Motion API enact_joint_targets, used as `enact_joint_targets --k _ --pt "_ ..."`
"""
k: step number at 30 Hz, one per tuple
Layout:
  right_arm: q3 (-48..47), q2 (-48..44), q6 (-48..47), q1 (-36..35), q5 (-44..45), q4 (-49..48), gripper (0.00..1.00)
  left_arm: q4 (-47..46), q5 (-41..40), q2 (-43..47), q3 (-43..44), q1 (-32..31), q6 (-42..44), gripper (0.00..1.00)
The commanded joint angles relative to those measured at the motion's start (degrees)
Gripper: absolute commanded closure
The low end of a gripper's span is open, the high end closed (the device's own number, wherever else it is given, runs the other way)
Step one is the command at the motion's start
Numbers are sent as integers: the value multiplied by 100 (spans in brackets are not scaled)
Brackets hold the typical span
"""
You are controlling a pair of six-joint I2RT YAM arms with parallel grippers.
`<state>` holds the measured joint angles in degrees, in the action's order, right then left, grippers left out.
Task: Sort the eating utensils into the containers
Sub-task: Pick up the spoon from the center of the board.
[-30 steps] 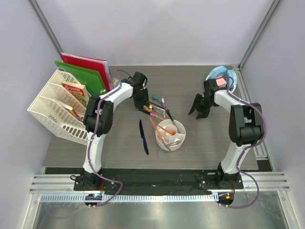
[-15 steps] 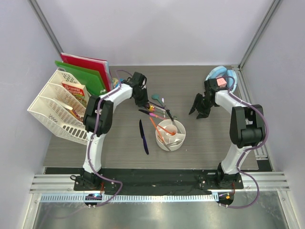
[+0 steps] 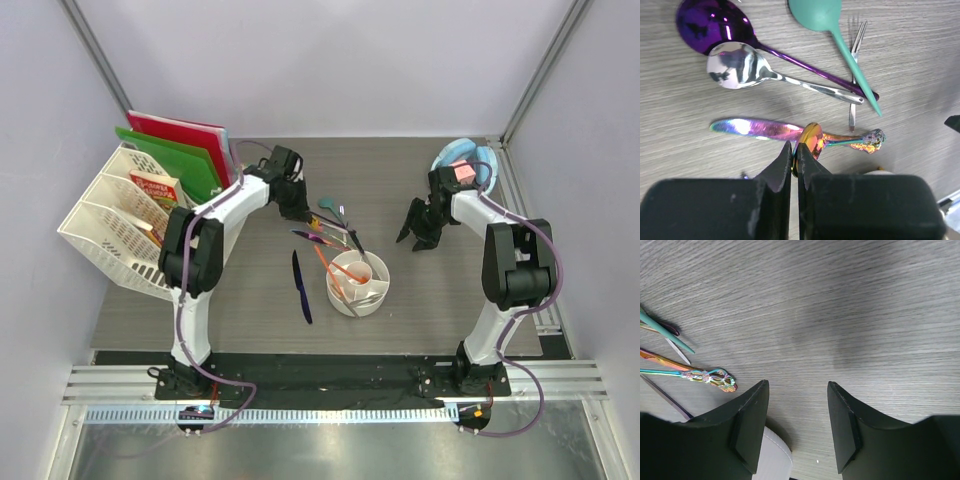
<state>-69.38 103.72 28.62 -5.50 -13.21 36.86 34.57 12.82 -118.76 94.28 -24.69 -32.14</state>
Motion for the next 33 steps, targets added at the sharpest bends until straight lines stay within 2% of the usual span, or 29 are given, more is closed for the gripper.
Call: enact_joint_targets --k 1,4,10,25,29,33 --pt "4 -194 -32 -4 -85 -74 44 462 -517 380 107 8 498 100" --pt "-22 -194 -41 5 -85 -91 44 867 -736 528 327 -1 630 100" --pt "-14 -194 -41 5 -111 -100 44 991 -1430 1188 354 -1 832 100" --pt "92 -247 -41 -4 -164 -135 44 1509 -1423 1926 1136 -1 824 100" --pt "109 -282 -50 5 -155 -127 44 1799 -1536 2286 1049 -45 744 100" --pt "101 -265 -76 -4 -190 -118 44 1799 -1616 2945 567 -54 709 100"
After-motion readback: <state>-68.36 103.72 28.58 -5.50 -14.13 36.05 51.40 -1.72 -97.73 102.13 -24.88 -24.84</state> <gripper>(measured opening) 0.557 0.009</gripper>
